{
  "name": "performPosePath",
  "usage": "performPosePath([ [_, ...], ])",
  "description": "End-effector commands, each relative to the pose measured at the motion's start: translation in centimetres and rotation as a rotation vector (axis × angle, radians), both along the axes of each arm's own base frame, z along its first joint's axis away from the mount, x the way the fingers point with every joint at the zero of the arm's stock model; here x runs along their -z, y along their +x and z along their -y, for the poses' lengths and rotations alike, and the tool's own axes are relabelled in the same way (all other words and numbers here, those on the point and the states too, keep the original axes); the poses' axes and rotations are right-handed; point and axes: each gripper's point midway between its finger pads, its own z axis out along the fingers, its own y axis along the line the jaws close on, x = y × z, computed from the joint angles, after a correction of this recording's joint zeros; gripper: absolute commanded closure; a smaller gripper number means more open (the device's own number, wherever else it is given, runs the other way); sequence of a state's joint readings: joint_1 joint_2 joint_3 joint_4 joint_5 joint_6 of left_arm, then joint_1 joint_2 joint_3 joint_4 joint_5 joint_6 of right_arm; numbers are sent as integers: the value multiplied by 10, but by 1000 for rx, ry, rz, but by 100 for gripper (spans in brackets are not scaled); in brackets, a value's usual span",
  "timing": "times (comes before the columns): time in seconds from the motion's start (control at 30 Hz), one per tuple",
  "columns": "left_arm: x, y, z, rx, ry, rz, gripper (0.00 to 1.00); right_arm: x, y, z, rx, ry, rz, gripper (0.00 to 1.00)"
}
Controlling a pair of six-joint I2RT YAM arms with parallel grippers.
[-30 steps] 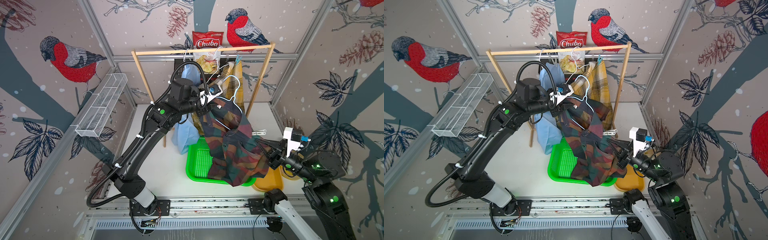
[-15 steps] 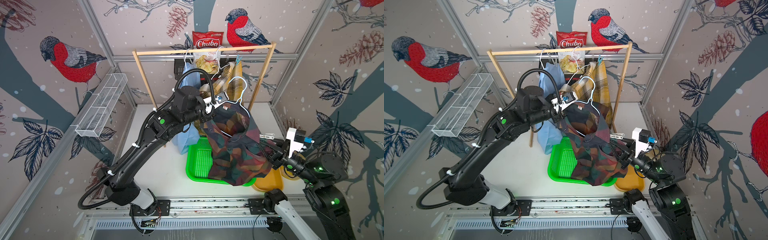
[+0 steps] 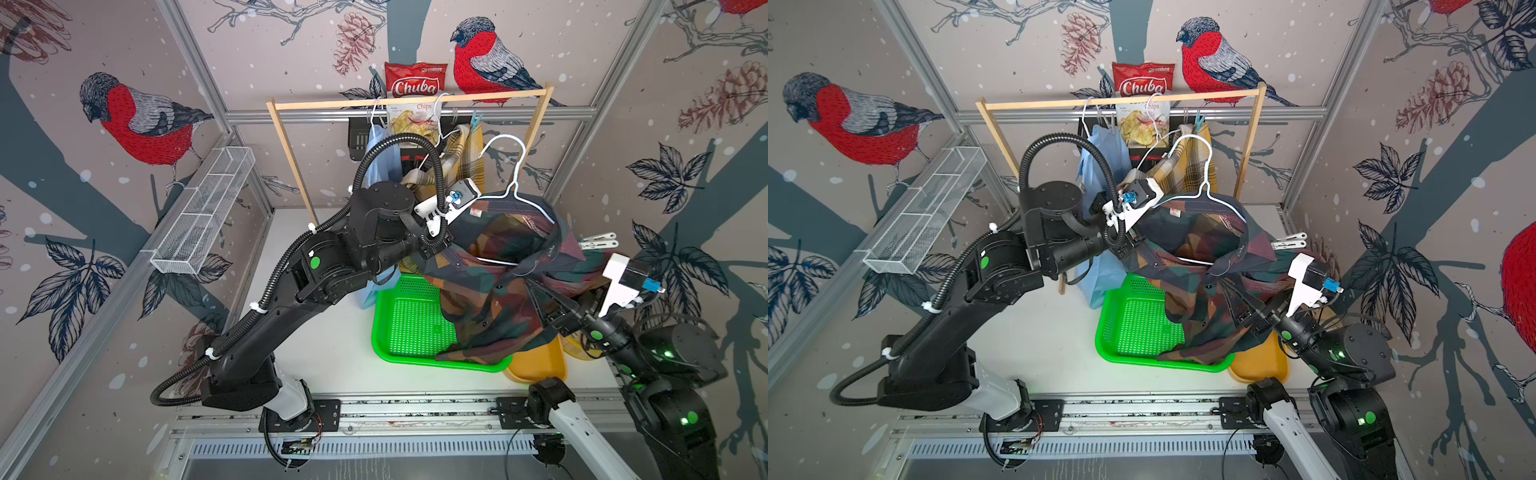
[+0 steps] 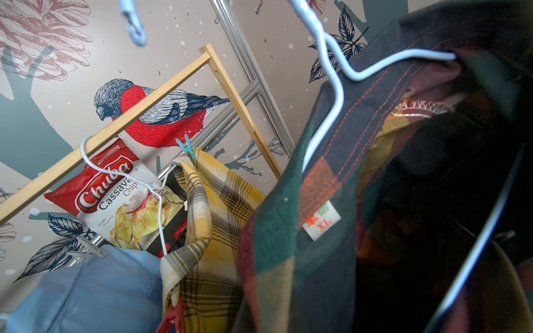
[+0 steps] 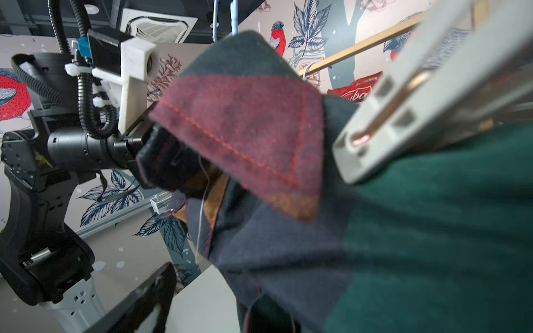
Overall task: Remove the clothespins securing long-sleeve shirts to the hanger
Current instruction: Place the long-sleeve shirt at the bin.
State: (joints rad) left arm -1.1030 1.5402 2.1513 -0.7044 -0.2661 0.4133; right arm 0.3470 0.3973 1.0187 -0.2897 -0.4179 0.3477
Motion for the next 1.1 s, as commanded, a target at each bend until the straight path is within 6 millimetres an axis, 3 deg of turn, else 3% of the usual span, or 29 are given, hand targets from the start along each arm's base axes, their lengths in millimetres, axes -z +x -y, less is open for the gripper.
performPosePath([
  [0.0,-1,13,-10,-124,-79,-36,100,-13,-2,7,24,50,0,0],
  [0.3,51,12,-34,-214,-80,-145,100,12,9,0,4,37,-79,0],
  [0.47,88,23,-67,-331,-81,-180,100,32,22,-7,-12,32,-133,0],
  [0.67,106,37,-114,-438,-136,-206,100,39,28,-13,-33,38,-149,0],
  [0.87,125,46,-131,-491,-117,-220,100,32,30,-14,-36,46,-137,0],
  [1.07,129,58,-157,-561,-136,-221,100,26,38,14,139,83,-169,0],
])
